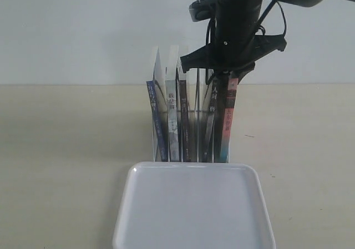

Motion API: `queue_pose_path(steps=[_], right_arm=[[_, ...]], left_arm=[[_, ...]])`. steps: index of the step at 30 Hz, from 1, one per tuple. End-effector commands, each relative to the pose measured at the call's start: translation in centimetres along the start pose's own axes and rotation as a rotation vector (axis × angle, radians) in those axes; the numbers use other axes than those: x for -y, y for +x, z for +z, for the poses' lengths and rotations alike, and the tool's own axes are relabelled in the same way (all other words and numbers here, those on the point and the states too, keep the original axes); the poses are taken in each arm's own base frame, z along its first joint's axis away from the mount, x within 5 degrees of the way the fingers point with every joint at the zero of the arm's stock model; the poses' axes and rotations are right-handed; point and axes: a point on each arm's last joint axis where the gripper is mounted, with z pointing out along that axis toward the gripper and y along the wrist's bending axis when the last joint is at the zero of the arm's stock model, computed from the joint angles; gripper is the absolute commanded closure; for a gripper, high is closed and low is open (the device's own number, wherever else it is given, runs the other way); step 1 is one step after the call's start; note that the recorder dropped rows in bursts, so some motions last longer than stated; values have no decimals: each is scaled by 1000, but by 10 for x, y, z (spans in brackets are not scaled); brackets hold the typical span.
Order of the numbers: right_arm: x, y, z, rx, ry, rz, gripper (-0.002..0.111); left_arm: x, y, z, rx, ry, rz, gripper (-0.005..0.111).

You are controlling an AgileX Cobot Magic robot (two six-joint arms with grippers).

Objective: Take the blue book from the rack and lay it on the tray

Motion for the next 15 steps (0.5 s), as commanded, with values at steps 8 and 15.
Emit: queue_pose_path(steps=[8, 15], right_arm=[[14, -6, -31, 69, 14, 18, 108], [29, -17, -87, 233, -35, 65, 108]], left_arm=[[0, 0, 0, 6, 7, 7, 101], [0, 0, 0, 6, 7, 7, 101]])
